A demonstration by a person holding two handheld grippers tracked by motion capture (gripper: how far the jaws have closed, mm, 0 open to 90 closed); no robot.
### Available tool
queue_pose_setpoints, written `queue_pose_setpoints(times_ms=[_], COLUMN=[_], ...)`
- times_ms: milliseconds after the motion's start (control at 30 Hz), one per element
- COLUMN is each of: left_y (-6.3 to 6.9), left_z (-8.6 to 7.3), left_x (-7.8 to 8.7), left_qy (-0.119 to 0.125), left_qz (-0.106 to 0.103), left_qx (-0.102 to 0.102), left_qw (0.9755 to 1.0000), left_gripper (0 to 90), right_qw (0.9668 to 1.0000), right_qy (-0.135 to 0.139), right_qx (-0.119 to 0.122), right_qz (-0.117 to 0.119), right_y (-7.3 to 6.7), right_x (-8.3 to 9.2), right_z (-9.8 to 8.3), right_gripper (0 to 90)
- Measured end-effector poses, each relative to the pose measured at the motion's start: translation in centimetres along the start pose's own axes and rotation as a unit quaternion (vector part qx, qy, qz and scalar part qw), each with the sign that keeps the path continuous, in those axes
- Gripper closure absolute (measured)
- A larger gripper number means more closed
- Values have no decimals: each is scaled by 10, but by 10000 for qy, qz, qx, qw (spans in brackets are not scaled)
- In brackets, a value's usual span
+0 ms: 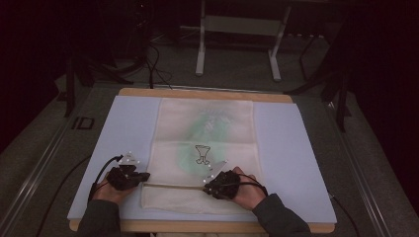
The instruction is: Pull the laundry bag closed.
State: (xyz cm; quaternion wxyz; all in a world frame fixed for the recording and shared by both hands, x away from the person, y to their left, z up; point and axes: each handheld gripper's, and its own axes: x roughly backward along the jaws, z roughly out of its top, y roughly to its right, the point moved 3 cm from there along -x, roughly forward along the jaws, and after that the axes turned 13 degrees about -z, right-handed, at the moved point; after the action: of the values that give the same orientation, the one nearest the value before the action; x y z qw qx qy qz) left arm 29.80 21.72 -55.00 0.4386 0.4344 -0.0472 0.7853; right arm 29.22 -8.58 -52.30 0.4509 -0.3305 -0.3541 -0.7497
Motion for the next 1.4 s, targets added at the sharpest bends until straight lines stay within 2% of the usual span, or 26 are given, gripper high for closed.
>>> queue_pose_setpoints(times_ms=[667,1400], left_y=[0,0], left_z=[0,0], left_x=[0,0], left_qy=[7,15], left_qz=[-3,-8], left_qx=[2,16], left_qw=[10000,10000], left_gripper=[896,896], right_qw=[10000,9991], right_qy=[-46,-92], right_qx=[-67,-395], right_qz=[-38,-129], right_y=[3,14], right_x=[3,14], right_z=[-14,-41], right_gripper=[822,822])
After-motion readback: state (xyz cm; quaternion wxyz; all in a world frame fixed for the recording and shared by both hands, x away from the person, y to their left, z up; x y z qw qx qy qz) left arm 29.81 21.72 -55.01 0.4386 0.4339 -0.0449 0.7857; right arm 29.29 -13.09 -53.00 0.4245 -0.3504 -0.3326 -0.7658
